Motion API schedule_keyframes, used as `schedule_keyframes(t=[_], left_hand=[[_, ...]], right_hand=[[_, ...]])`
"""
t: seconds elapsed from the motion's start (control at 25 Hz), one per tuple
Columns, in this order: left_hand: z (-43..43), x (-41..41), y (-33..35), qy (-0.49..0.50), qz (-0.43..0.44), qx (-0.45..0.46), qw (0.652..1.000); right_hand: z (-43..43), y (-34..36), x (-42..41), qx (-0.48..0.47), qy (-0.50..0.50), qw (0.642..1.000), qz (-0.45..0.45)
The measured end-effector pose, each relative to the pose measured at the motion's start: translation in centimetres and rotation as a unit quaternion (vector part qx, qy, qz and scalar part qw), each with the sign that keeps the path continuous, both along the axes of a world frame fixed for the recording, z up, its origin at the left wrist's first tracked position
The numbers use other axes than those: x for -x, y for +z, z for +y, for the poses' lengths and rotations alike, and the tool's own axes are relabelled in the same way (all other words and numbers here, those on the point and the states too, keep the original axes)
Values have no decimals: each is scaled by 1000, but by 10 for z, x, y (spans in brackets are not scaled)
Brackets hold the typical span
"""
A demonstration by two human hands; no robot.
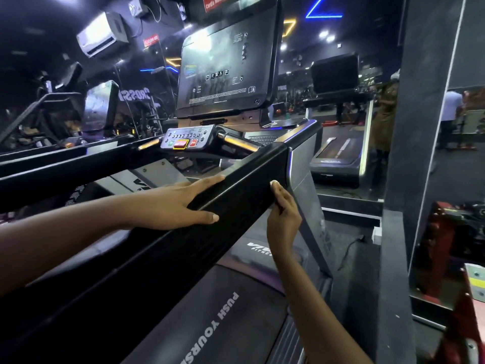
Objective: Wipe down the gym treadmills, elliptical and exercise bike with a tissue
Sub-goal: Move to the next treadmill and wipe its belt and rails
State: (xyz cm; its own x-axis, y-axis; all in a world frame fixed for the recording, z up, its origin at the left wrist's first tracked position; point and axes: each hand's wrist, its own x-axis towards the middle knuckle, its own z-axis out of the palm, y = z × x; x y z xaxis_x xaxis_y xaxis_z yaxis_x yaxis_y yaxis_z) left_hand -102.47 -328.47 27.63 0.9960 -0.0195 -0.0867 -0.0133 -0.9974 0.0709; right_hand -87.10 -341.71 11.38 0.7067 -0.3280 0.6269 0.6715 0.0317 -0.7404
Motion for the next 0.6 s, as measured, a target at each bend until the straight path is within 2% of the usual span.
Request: schedule_keyframes(t=[0.28, 0.44, 0.52, 0.6], left_hand=[[12, 32, 0, -16, 16, 32, 999], [15, 47, 2, -30, 23, 33, 999], [16, 61, 4, -38, 26, 28, 999], [16, 75, 6, -35, 26, 22, 999]], right_hand=[[29, -12, 95, 13, -10, 999, -45], [32, -14, 152, 37, 47, 995, -82], [23, 0, 144, 20, 42, 997, -68], [14, 21, 115, 10, -4, 1000, -25]])
